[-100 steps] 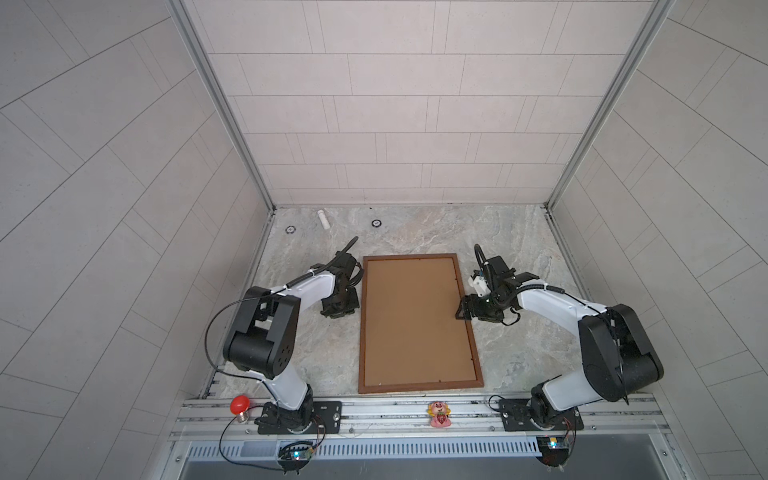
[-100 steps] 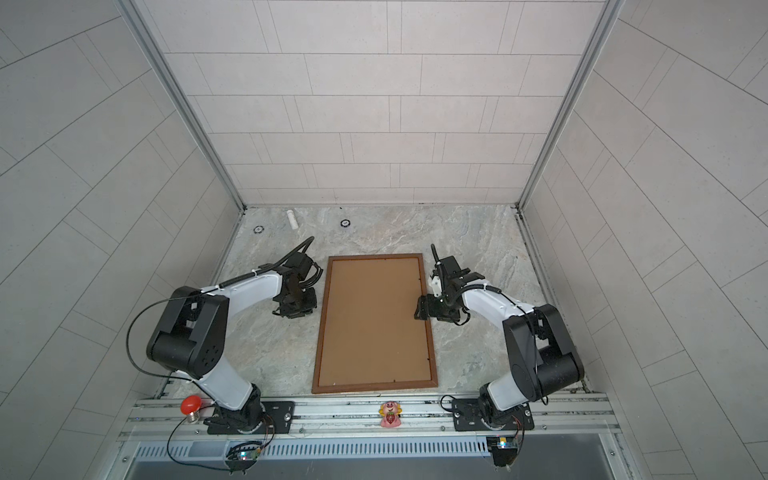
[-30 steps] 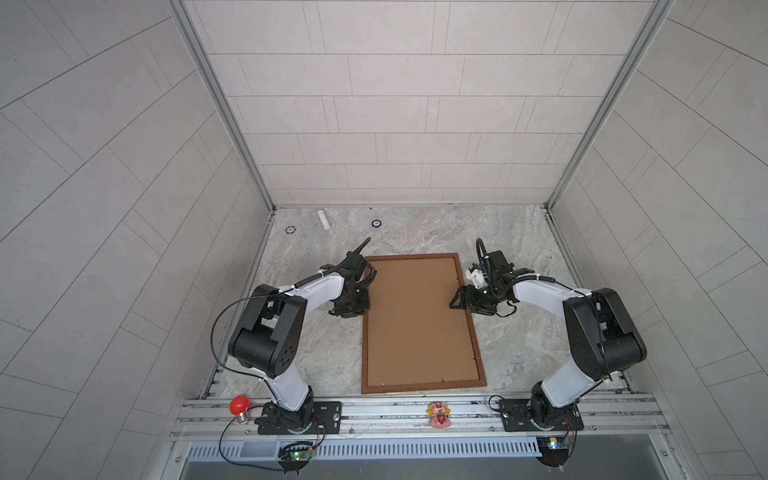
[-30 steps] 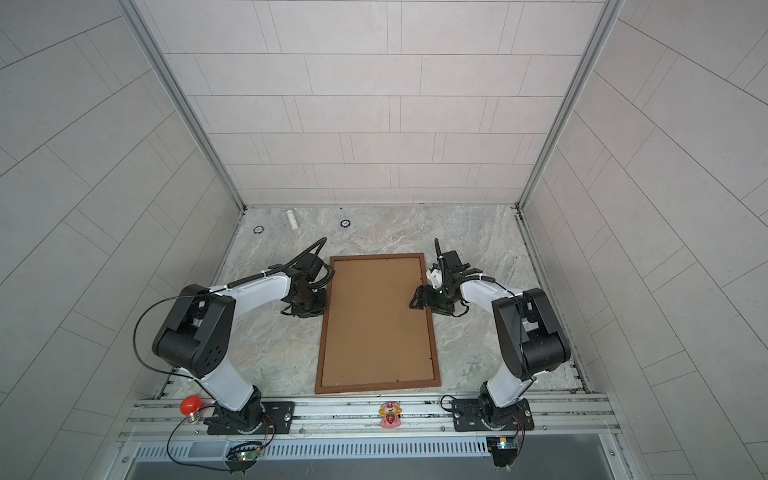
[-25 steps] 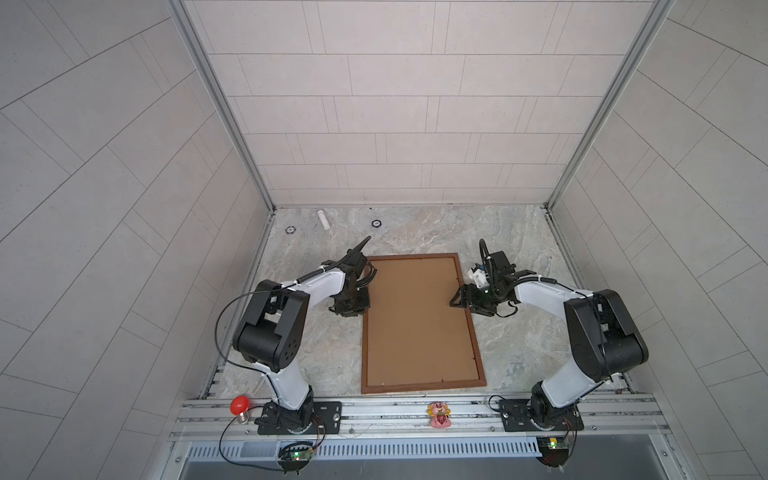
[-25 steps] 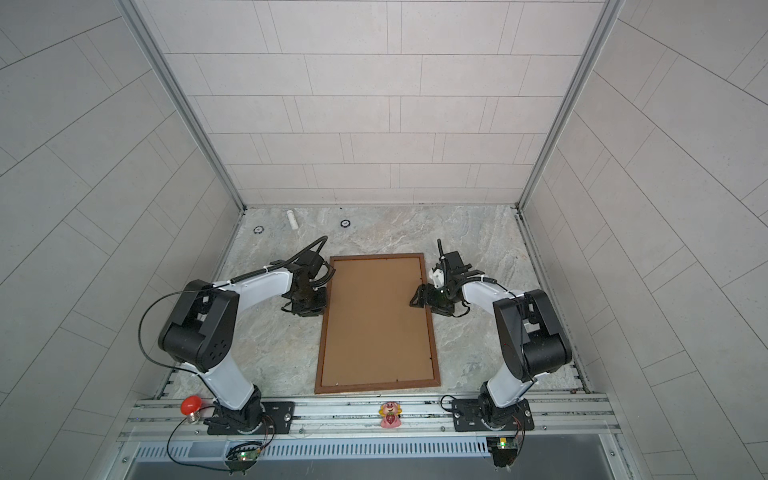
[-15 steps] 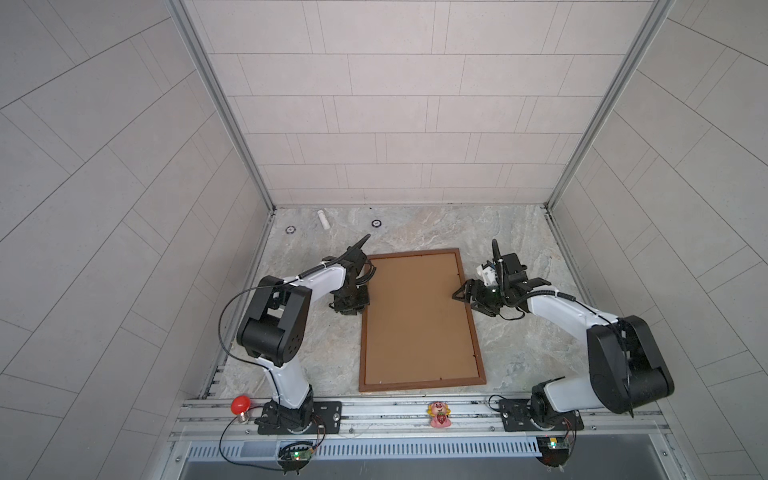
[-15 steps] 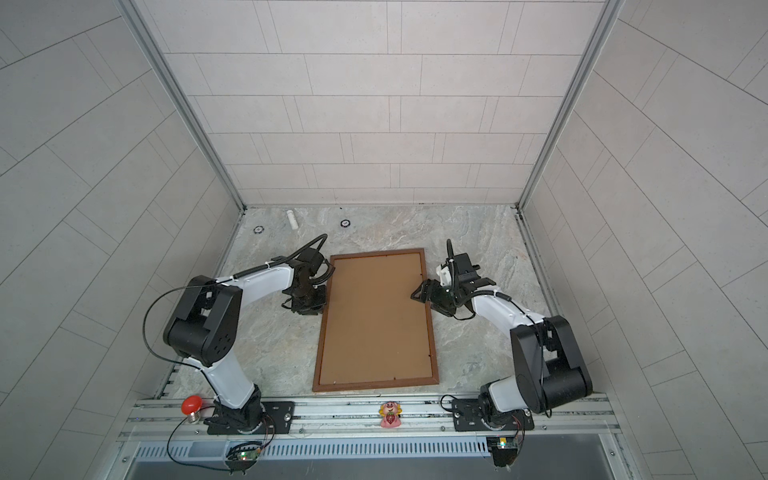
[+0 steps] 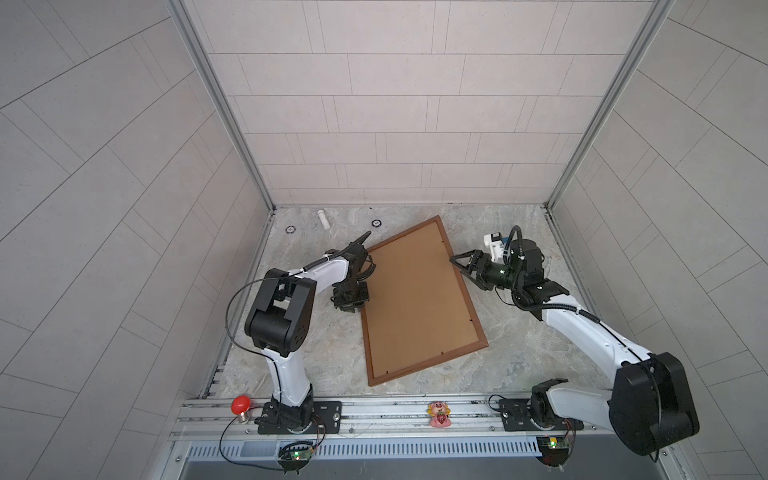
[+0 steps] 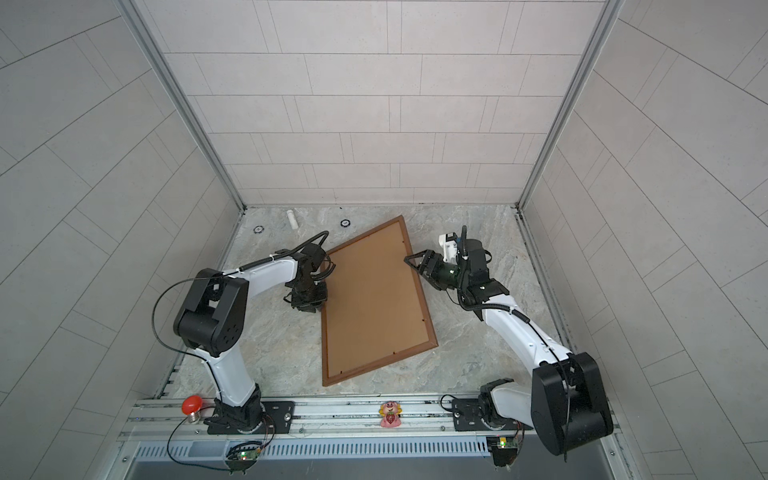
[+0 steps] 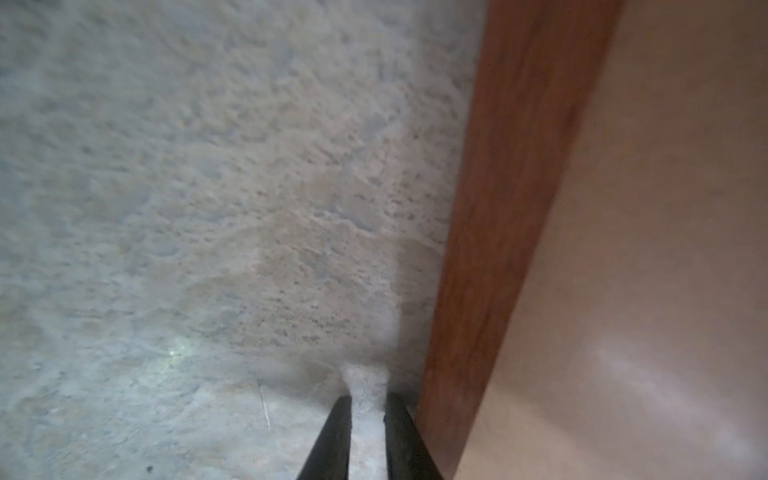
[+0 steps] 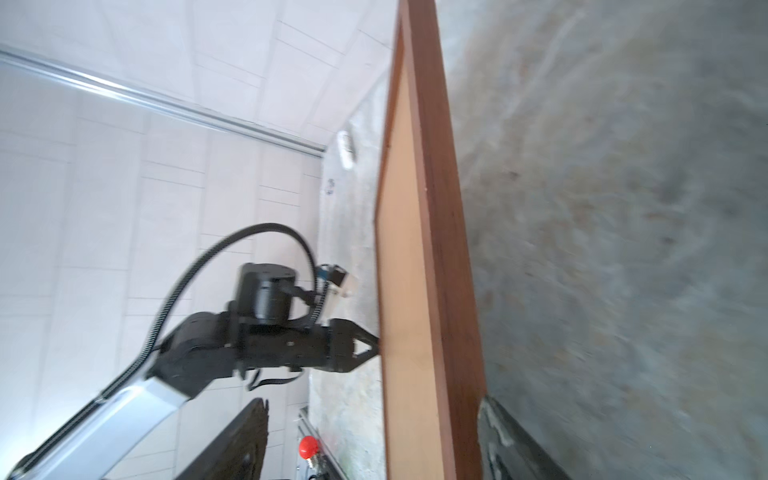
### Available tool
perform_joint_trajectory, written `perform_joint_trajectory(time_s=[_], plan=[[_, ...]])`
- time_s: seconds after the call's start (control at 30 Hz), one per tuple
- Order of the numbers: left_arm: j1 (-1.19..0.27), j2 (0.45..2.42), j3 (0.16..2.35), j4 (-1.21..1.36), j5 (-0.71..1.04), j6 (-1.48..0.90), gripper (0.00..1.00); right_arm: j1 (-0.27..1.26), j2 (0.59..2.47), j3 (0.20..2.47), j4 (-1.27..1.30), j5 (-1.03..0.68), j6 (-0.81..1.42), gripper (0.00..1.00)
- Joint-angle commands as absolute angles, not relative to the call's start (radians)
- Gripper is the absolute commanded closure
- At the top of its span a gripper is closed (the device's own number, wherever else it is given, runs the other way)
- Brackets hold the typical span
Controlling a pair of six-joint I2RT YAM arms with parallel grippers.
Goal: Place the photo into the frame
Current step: 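Raise the frame on edge with the left gripper while right gripper braces it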
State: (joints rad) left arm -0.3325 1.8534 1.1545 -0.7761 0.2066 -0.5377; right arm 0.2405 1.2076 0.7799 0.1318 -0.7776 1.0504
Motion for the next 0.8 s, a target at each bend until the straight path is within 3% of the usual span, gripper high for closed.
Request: perform_joint_trajectory(time_s=[0.0, 0.27, 0.57, 0.77], plan=[[-0.385, 1.961, 1.155, -0.517, 0.461, -0.534, 0.76, 0.363, 1.191, 0.778, 0.19, -1.098, 1.196, 0.24], [-0.379, 1.969, 1.166, -0.509, 0.469, -0.549, 0.76, 0.399, 1.211, 0.789, 0.219, -1.067, 1.213, 0.24], [-0.379, 1.909, 1.173, -0.528, 0.548, -0.531, 0.76, 0.505, 1.428, 0.996, 0.373, -1.061, 1.296, 0.28], [-0.368, 1.871, 1.192, -0.589, 0.529, -0.499, 0.76, 0.559, 1.556, 1.041, 0.637, -1.054, 1.475, 0.34]])
